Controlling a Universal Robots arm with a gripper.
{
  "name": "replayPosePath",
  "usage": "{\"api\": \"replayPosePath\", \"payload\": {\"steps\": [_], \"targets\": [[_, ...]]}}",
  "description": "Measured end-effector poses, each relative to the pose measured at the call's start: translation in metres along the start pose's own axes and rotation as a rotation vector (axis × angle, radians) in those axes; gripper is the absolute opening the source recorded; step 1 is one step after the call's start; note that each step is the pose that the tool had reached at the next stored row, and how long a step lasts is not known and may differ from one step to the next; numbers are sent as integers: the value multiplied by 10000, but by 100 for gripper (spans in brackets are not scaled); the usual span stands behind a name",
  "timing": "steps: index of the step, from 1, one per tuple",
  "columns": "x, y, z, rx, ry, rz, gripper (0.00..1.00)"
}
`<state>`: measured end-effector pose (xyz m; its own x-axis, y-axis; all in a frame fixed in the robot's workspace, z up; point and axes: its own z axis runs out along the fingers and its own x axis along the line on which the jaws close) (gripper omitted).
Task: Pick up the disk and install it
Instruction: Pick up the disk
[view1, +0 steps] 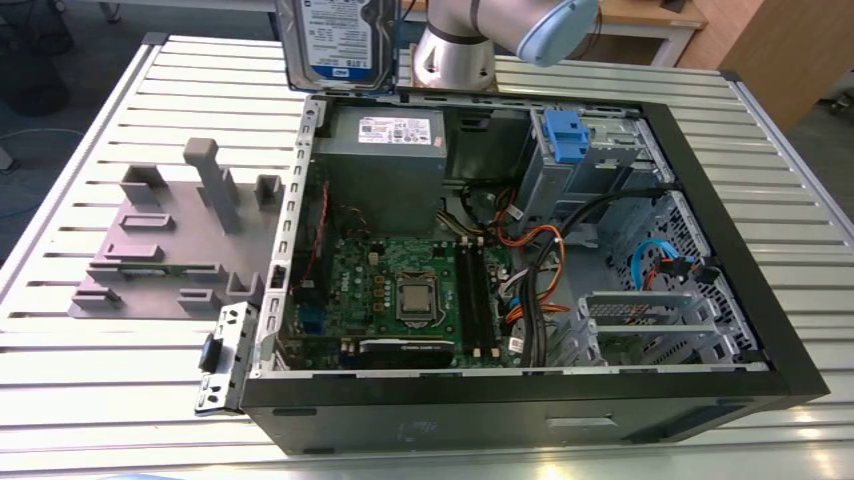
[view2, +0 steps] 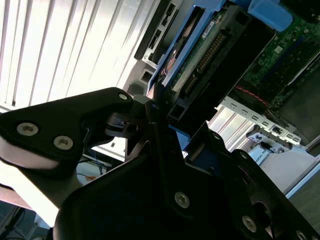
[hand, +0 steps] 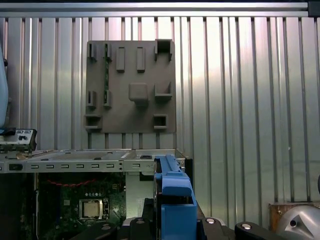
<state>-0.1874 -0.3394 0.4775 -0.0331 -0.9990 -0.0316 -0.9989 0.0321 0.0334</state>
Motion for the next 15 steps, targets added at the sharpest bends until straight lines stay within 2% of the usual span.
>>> {"api": "replayPosePath", "payload": {"steps": [15], "targets": [[-1,-35,-1,0,0,0,37]]}}
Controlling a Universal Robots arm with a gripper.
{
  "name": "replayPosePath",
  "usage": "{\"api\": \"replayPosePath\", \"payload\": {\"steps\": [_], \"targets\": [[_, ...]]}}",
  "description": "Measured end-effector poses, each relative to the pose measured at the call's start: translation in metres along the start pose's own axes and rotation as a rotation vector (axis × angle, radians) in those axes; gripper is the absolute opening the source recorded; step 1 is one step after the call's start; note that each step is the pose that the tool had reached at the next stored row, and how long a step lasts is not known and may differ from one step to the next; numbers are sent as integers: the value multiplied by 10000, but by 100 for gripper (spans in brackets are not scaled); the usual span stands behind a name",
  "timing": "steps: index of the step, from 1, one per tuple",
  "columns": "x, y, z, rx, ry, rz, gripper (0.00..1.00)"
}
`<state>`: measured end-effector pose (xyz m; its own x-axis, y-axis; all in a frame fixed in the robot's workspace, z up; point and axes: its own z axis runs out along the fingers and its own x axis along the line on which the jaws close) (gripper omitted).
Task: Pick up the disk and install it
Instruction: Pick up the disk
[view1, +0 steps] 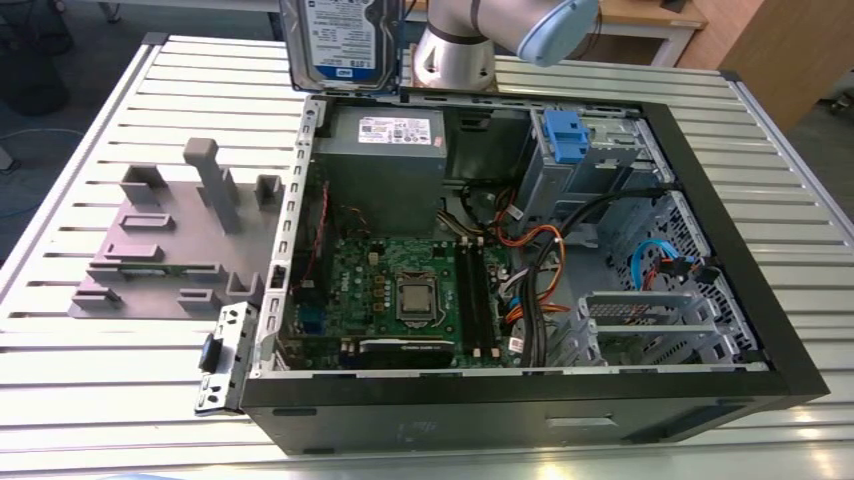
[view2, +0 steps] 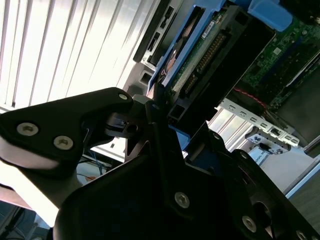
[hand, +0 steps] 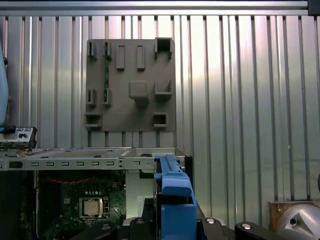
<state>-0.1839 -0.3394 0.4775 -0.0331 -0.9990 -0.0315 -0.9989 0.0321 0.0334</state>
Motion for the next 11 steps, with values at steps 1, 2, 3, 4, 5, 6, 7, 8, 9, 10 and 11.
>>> {"api": "replayPosePath", "payload": {"steps": [1,2,3,4,5,6,7,8,9,10,11], "targets": [[0,-2,0,0,0,0,37],[0,-5,0,0,0,0,37],[0,-7,0,1,1,0,37],[0,-10,0,1,1,0,37],[-1,-12,-1,-1,0,0,37],[-1,-15,-1,-1,1,0,37],[-1,-17,-1,0,0,0,37],[-1,-19,-1,0,0,0,37],[-1,-21,-1,0,1,0,37],[-1,-24,-1,0,2,0,37],[-1,-26,-1,0,2,0,37]]}}
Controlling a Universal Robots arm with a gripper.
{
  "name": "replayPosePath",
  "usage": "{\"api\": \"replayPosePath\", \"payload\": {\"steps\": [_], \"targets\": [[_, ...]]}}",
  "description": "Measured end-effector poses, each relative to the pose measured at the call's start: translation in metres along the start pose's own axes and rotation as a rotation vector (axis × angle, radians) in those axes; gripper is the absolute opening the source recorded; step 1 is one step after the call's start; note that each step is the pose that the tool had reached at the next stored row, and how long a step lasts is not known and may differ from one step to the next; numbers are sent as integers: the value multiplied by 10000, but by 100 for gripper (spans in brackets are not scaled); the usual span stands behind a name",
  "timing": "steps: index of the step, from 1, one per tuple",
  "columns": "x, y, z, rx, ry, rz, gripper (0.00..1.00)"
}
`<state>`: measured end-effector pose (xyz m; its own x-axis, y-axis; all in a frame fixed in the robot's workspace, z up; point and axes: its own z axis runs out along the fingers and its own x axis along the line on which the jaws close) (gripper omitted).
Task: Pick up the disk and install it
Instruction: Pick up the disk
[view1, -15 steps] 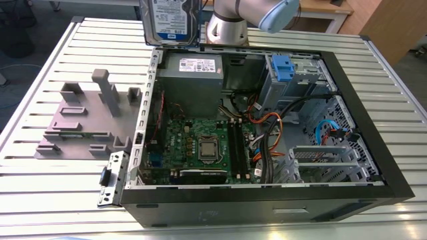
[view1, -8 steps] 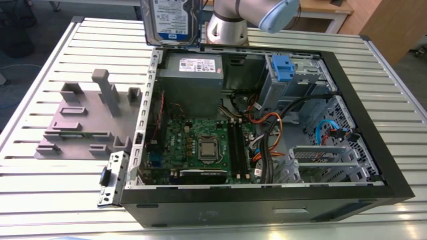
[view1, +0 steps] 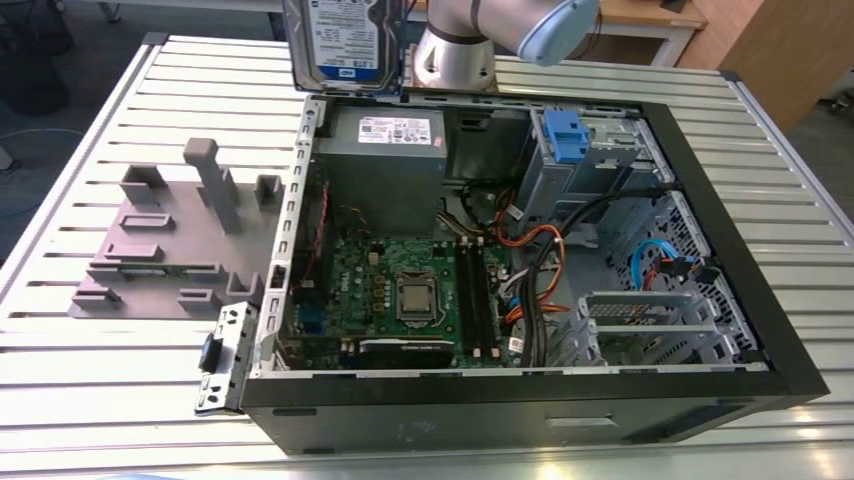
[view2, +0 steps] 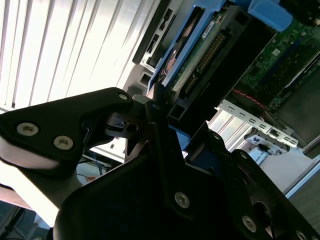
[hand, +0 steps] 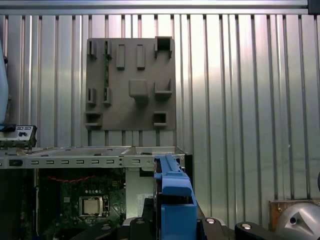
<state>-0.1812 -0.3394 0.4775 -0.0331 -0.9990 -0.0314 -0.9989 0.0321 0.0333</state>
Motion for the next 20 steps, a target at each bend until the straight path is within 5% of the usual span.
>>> {"api": "replayPosePath", "payload": {"steps": [20], "targets": [[-1,-41,-1,0,1,1,37]]}}
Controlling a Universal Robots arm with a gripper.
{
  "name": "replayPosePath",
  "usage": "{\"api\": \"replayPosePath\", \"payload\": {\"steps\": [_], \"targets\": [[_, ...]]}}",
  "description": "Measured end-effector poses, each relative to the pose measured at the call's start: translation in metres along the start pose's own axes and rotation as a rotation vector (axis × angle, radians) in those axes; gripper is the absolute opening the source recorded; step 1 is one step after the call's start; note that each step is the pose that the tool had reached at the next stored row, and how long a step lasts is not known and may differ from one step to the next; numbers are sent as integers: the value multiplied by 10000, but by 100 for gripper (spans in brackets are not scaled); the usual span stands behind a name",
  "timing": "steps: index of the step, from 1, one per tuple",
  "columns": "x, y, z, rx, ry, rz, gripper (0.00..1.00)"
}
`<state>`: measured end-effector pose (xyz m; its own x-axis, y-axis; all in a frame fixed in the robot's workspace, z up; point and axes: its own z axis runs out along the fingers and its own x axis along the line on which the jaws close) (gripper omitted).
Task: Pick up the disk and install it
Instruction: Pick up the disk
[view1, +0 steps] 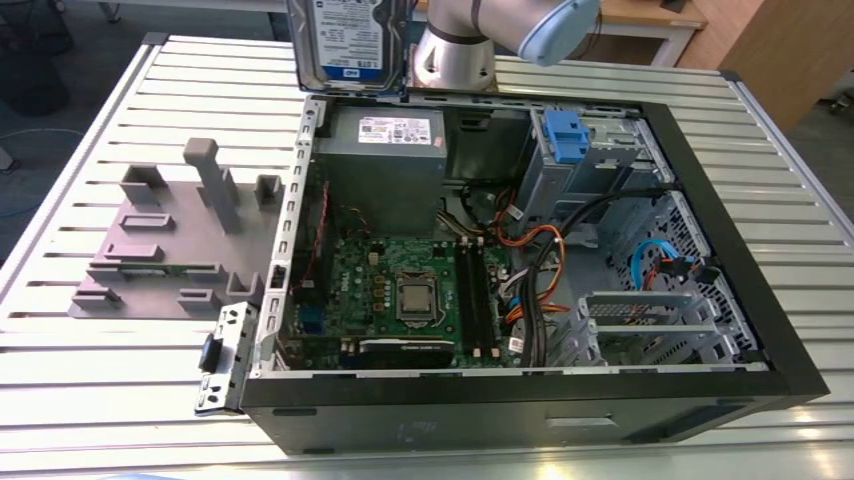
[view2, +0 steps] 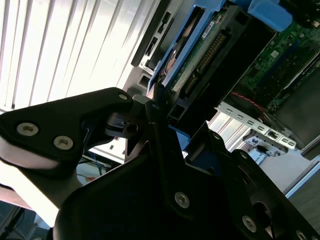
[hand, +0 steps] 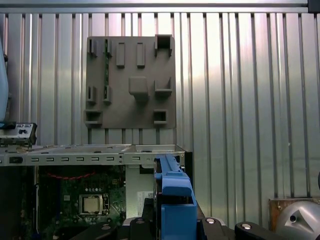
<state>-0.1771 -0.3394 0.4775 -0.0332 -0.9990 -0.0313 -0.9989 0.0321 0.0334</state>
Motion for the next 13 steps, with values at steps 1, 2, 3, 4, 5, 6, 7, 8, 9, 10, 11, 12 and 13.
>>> {"api": "replayPosePath", "payload": {"steps": [1,2,3,4,5,6,7,8,9,10,11,12,13], "targets": [[0,-3,0,0,0,0,37],[0,-5,0,0,0,0,37],[0,-7,0,0,0,0,37],[0,-10,0,0,1,0,37],[0,-12,0,0,1,0,37],[0,-14,0,0,1,0,37],[0,-16,-1,0,1,-1,37],[-1,-18,-1,0,1,0,37],[-1,-20,-1,0,2,0,37],[-1,-22,-1,0,2,0,37],[-1,-25,-1,0,2,0,37],[-1,-26,-1,0,2,0,37],[-1,-28,-1,0,3,0,37]]}}
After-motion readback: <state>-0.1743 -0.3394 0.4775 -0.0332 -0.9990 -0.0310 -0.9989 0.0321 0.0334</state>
